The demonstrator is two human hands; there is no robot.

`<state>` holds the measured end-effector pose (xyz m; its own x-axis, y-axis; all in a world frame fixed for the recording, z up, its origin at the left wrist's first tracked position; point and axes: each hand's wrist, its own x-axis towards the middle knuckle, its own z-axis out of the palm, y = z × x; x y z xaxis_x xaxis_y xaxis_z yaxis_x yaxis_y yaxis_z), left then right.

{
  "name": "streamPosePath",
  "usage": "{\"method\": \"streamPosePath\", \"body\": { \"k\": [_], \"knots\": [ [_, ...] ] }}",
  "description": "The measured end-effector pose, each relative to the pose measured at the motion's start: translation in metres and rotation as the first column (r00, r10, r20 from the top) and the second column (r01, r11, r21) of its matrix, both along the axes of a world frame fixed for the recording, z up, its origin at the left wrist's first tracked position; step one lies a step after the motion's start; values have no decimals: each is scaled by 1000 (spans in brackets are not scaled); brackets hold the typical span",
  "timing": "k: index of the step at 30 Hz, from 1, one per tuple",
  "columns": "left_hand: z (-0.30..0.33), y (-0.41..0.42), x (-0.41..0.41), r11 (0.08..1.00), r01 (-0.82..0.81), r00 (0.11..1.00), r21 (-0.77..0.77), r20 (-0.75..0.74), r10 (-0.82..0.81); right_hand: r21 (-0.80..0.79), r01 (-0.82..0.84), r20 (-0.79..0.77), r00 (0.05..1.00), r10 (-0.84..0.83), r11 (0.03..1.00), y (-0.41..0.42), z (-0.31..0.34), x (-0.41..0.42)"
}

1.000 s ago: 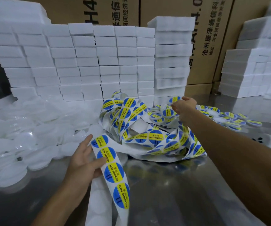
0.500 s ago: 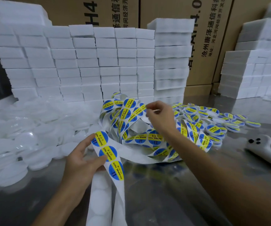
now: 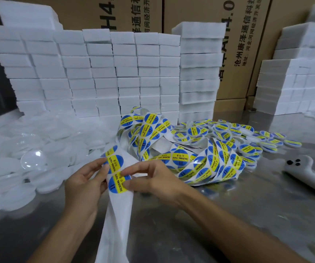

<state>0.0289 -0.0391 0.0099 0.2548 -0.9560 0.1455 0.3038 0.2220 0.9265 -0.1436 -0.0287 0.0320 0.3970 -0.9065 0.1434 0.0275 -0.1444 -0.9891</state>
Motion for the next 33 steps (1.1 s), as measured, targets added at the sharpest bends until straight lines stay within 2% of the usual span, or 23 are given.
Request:
{"method": "streamPosePath", "body": {
  "k": [5,9,14,16,19,23,25,30,33],
  "knots": [
    [8,7,-6,976,216,973,1,-88,-215,-33,145,50,988,-143,989,-5,0,-4],
    [5,11,-14,954,294,956,57,-36,-293,-46,138,46,990,-136,989,-6,0,-9],
    [2,11,-15,947,301,953,113,-4,-302,-291,209,-103,964,-247,934,-7,-8,-3],
    [0,10,-13,941,314,948,125,18,-319,-437,228,-181,925,-334,870,-8,-14,-2],
    [-3,9,-12,945,302,947,124,72,-312,-653,186,-310,818,-484,734,-10,-19,-5],
    [-8,10,-17,976,195,942,98,257,-214,-879,123,-252,700,-668,461,-9,-19,-4],
    [-8,11,-18,983,174,918,62,352,-184,-926,45,-250,668,-701,374,-9,-17,-4],
    [-8,13,-18,987,151,833,-53,545,-98,-933,-34,-295,647,-703,360,-6,-15,-4],
    [-10,10,-18,983,160,794,-93,603,-72,-931,-32,-297,647,-702,365,-5,-15,-2]
  ]
}}
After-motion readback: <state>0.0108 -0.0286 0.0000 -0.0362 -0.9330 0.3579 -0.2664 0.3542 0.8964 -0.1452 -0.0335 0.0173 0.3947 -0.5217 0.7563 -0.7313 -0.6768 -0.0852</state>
